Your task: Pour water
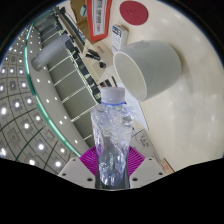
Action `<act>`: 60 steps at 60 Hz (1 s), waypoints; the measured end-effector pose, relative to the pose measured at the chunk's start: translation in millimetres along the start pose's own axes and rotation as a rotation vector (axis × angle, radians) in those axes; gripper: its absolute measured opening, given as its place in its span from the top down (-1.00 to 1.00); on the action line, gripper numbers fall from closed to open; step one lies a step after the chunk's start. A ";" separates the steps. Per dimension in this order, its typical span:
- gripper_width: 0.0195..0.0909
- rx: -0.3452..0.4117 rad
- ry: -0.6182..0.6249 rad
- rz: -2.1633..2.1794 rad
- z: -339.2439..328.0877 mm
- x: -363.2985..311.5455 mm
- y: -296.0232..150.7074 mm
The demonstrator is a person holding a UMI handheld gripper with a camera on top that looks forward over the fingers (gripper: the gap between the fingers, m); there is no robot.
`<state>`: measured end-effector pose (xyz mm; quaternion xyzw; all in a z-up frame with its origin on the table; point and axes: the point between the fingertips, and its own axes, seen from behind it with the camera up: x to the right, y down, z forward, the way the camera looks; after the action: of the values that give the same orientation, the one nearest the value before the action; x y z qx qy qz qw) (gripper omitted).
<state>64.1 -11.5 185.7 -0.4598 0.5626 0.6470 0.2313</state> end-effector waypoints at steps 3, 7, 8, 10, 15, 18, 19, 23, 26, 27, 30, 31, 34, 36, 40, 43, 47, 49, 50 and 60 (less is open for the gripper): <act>0.61 -0.015 0.014 -0.023 -2.1 -1.8 3.4; 0.61 -0.034 0.033 -0.092 -1.6 -7.6 6.3; 0.61 -0.041 0.038 -0.114 -2.2 -9.7 7.8; 0.60 -0.053 0.048 -0.172 -3.5 -15.0 10.2; 0.60 -0.074 0.059 -0.360 -6.9 -37.3 13.8; 0.60 -0.085 0.059 -0.486 -8.0 -54.1 12.2; 0.60 -0.086 0.060 -0.528 -8.6 -60.0 10.6; 0.60 -0.083 0.058 -0.702 -15.3 -87.5 4.8; 0.60 -0.063 0.054 -0.839 -18.5 -109.9 -6.7; 0.60 -0.056 0.054 -0.886 -20.0 -117.5 -10.7; 0.61 -0.027 0.056 -1.032 -25.7 -140.2 -24.6; 0.60 -0.015 0.057 -1.081 -27.9 -147.7 -29.6; 0.60 0.012 0.068 -1.228 -36.4 -168.3 -42.6; 0.60 0.033 0.074 -1.315 -39.0 -178.9 -53.5; 0.60 0.066 0.097 -1.468 -46.8 -193.2 -73.7; 0.60 0.087 0.120 -1.560 -52.9 -197.4 -92.8; 0.60 0.114 0.185 -1.690 -58.6 -190.4 -122.4; 0.60 0.126 0.225 -1.748 -61.1 -183.1 -139.2; 0.60 0.134 0.245 -1.776 -62.7 -179.6 -147.7; 0.61 0.130 0.411 -2.020 -80.6 -126.0 -213.3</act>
<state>324.5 -4.3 188.1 -0.8062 -0.0232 0.0283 0.5905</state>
